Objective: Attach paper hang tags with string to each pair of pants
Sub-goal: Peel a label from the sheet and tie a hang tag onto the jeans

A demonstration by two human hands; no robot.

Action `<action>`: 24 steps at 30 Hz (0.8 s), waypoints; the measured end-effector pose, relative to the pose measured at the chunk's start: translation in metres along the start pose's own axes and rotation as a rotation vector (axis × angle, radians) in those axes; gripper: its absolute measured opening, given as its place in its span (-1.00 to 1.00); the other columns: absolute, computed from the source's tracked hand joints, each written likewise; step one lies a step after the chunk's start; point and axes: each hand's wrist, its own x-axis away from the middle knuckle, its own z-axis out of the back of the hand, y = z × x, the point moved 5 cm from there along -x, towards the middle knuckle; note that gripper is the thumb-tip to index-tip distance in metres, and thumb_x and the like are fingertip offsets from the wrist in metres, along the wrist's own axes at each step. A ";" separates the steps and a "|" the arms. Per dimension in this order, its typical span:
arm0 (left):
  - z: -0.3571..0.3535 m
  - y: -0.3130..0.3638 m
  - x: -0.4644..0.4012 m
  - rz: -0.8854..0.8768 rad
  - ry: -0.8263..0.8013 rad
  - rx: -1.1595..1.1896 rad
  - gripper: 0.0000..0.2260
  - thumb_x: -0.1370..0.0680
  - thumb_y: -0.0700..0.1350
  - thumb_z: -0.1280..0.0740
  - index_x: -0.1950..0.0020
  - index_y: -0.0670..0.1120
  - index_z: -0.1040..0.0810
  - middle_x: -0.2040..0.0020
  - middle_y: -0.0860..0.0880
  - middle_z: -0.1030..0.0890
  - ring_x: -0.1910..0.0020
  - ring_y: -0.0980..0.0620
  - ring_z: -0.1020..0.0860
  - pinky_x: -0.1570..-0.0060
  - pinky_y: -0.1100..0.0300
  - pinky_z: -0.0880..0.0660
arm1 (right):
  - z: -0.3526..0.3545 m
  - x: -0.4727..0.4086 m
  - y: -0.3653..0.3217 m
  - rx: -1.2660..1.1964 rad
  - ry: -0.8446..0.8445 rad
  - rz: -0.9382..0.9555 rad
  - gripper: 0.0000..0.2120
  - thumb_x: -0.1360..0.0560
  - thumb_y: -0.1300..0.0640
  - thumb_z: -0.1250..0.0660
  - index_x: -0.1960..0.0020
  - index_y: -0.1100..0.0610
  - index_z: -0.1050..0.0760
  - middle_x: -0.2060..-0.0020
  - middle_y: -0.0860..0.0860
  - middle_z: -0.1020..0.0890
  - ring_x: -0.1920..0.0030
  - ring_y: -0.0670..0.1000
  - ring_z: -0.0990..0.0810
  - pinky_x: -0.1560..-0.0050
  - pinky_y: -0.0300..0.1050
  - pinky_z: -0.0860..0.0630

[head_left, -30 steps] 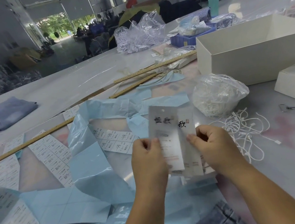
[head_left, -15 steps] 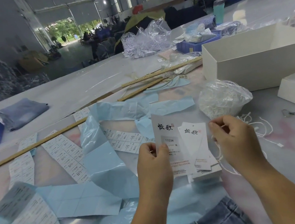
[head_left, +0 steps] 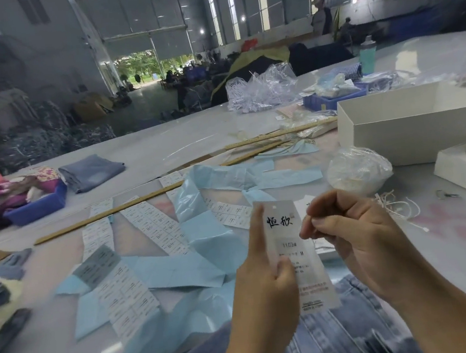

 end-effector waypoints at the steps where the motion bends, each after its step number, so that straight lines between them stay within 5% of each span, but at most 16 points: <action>1: 0.001 0.002 0.007 -0.016 -0.007 -0.026 -0.41 -0.55 -0.18 -0.22 -0.16 0.61 -0.34 0.14 0.14 -0.66 0.27 0.15 -0.61 0.35 0.32 -0.50 | -0.008 0.006 -0.002 -0.026 -0.011 -0.005 -0.84 -0.36 0.24 -0.32 0.21 0.03 -0.63 0.28 0.17 -0.66 0.18 0.08 -0.63 0.01 -0.01 -0.51; 3: 0.002 0.004 0.022 -0.025 -0.016 -0.020 -0.67 -0.47 -0.09 -0.18 0.02 0.32 -0.59 0.20 0.08 -0.65 0.26 0.15 -0.56 0.29 0.26 -0.48 | -0.022 0.018 -0.005 -0.087 -0.021 -0.018 -0.82 -0.36 0.27 -0.31 0.22 0.04 -0.63 0.28 0.19 -0.66 0.20 0.09 -0.63 0.12 -0.09 -0.55; 7: 0.000 0.004 0.047 -0.046 -0.079 0.119 -0.80 -0.43 -0.03 -0.24 0.09 -0.07 -0.60 0.16 -0.18 -0.61 0.19 0.00 -0.53 0.13 0.05 -0.45 | -0.035 0.044 -0.009 -0.097 -0.027 -0.014 -0.81 -0.38 0.30 -0.30 0.20 0.06 -0.64 0.25 0.20 -0.67 0.19 0.11 -0.66 0.17 -0.18 -0.58; 10: -0.003 0.000 0.065 -0.050 -0.103 0.170 -0.79 -0.45 0.03 -0.34 0.04 -0.04 -0.66 0.12 -0.08 -0.68 0.08 0.02 -0.59 0.04 0.05 -0.47 | -0.037 0.065 -0.010 -0.164 -0.016 -0.040 -0.82 -0.37 0.31 -0.33 0.20 0.07 -0.64 0.26 0.17 -0.66 0.18 0.09 -0.67 0.15 -0.15 -0.59; 13: -0.005 -0.001 0.079 -0.023 -0.067 0.167 -0.85 -0.45 0.08 -0.40 0.12 0.03 -0.69 0.22 -0.03 -0.68 0.22 0.11 -0.57 0.18 0.19 -0.47 | -0.035 0.083 -0.009 -0.267 0.017 -0.083 -0.86 -0.35 0.32 -0.39 0.19 0.11 -0.63 0.30 0.14 -0.61 0.26 0.06 -0.63 0.23 -0.13 -0.59; 17: -0.013 -0.001 0.093 0.043 -0.100 0.260 -0.88 -0.57 -0.11 -0.39 0.13 -0.07 -0.69 0.23 -0.08 -0.68 0.24 -0.02 -0.59 0.25 0.18 -0.50 | -0.027 0.100 -0.012 -0.250 0.057 -0.078 -0.82 -0.32 0.33 -0.42 0.14 0.12 -0.63 0.24 0.17 -0.63 0.22 0.10 -0.61 0.20 -0.11 -0.59; 21: -0.022 0.007 0.105 0.007 -0.272 0.385 -0.71 -0.38 0.03 -0.44 0.00 -0.12 -0.67 0.01 -0.20 -0.68 -0.05 -0.16 -0.62 -0.08 0.03 -0.53 | -0.023 0.112 -0.015 -0.142 0.042 -0.058 -0.77 -0.36 0.30 -0.39 0.04 0.07 -0.65 0.07 0.19 -0.69 0.08 0.10 -0.66 0.10 -0.06 -0.60; 24: -0.022 0.005 0.107 0.026 -0.234 0.364 -0.74 -0.40 0.08 -0.44 0.06 -0.07 -0.70 0.07 -0.15 -0.70 0.02 -0.18 -0.65 -0.06 -0.06 -0.53 | -0.021 0.116 -0.012 -0.073 0.046 -0.053 -0.77 -0.38 0.30 -0.37 0.01 0.11 -0.63 0.02 0.20 -0.69 0.02 0.10 -0.67 0.02 -0.01 -0.62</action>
